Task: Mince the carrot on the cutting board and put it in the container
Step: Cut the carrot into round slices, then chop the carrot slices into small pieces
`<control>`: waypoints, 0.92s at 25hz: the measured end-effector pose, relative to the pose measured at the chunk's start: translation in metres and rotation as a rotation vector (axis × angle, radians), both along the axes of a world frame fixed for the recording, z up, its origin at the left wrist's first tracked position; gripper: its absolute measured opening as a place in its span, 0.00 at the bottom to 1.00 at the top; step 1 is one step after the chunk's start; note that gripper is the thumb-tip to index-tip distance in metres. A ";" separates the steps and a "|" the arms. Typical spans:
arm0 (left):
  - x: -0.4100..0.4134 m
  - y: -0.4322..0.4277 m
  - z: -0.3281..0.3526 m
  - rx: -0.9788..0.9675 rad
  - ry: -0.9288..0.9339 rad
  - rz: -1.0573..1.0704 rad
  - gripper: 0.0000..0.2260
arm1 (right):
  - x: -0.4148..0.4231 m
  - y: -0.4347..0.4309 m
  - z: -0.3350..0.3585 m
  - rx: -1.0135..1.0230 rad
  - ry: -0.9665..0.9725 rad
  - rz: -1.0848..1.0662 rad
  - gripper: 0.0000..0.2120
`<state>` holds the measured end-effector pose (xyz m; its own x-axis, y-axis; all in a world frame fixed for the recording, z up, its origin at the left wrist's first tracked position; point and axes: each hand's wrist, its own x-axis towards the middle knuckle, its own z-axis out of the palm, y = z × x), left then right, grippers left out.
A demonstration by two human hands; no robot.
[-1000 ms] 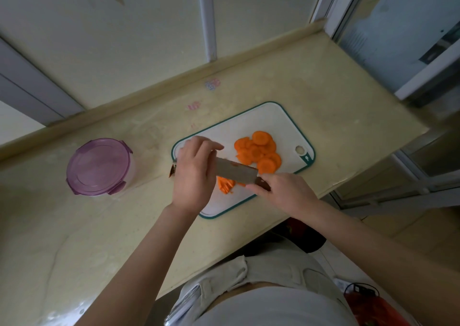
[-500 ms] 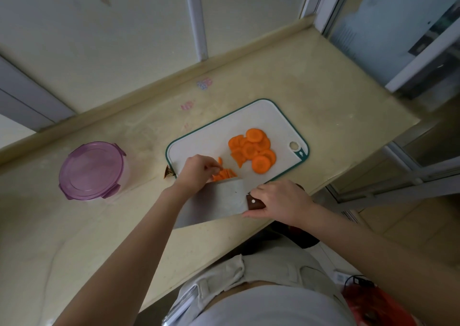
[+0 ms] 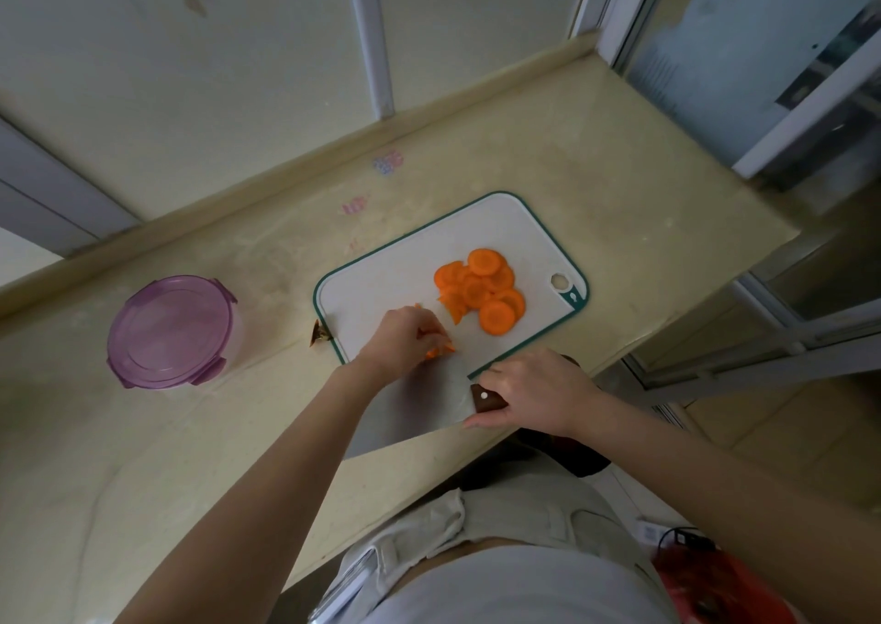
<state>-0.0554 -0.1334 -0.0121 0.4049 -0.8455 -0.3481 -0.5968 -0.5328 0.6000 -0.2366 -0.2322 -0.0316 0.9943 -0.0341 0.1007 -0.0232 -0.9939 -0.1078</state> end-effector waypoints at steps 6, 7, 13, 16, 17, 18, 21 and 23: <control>0.005 0.002 0.028 -0.344 0.034 0.523 0.06 | 0.000 0.000 0.014 0.240 0.158 -0.309 0.32; 0.001 0.002 0.033 -0.381 0.058 0.571 0.07 | 0.000 0.001 0.014 0.296 0.190 -0.383 0.29; -0.013 0.018 0.021 -0.642 -0.036 0.693 0.10 | 0.008 -0.001 0.020 0.636 0.239 -0.705 0.23; -0.008 0.025 -0.018 -0.423 0.050 0.775 0.09 | 0.011 0.002 0.013 0.756 0.201 -0.783 0.23; -0.007 0.024 -0.028 -0.354 0.052 0.750 0.09 | 0.012 0.002 0.010 0.793 0.193 -0.800 0.24; -0.006 0.022 -0.036 -0.310 0.038 0.713 0.10 | 0.013 0.002 0.007 0.824 0.185 -0.814 0.26; 0.000 0.006 -0.041 -0.234 -0.008 0.558 0.12 | 0.017 0.004 0.003 0.871 0.168 -0.840 0.28; 0.003 -0.005 -0.046 -0.157 -0.063 0.380 0.14 | 0.020 0.006 0.003 0.892 0.156 -0.843 0.28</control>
<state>-0.0527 -0.1385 -0.0576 0.7151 -0.6723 -0.1913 -0.4133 -0.6274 0.6600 -0.2165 -0.2267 -0.0281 0.6282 -0.6652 -0.4035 -0.6933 -0.2433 -0.6783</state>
